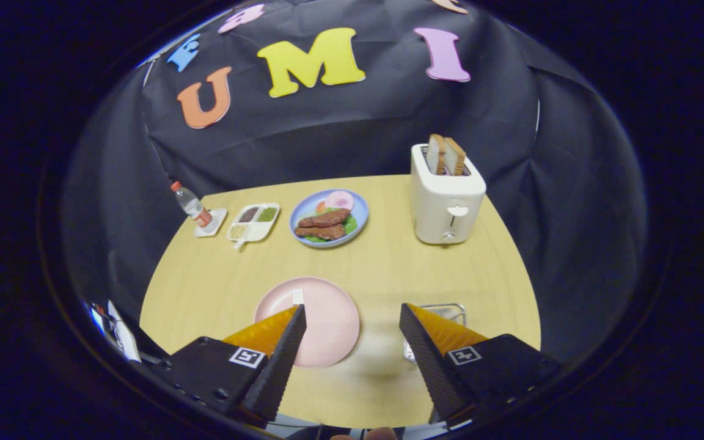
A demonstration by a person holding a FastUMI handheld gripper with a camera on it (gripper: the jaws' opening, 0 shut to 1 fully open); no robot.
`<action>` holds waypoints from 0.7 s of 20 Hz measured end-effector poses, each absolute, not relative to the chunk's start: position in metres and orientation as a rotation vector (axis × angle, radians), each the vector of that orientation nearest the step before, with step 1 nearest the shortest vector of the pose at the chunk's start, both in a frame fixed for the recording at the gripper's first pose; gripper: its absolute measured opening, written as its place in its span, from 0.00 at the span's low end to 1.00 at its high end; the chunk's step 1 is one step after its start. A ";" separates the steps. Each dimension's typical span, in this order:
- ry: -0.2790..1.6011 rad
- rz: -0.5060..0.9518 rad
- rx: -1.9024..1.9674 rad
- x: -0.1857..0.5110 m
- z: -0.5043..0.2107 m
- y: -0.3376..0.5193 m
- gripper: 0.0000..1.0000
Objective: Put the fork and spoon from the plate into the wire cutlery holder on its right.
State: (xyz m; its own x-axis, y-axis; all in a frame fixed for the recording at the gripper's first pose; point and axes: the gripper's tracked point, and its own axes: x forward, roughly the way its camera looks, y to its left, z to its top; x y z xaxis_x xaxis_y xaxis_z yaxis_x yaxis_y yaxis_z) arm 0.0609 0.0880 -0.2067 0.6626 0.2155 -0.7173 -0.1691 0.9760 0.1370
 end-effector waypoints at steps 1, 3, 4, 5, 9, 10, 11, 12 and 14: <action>0.807 0.227 0.055 0.054 -0.214 0.102 0.93; 0.785 0.239 0.033 0.042 -0.236 0.130 0.94; 0.782 0.240 0.016 0.035 -0.249 0.141 0.94; 0.780 0.242 -0.007 0.032 -0.260 0.150 0.94; 0.818 0.254 -0.068 0.020 -0.307 0.178 0.94; 0.830 0.247 -0.070 0.019 -0.315 0.181 0.94; 0.843 0.237 -0.066 0.021 -0.323 0.184 0.94; 0.848 0.232 -0.065 0.023 -0.329 0.188 0.94; 0.852 0.213 -0.073 0.030 -0.338 0.190 0.94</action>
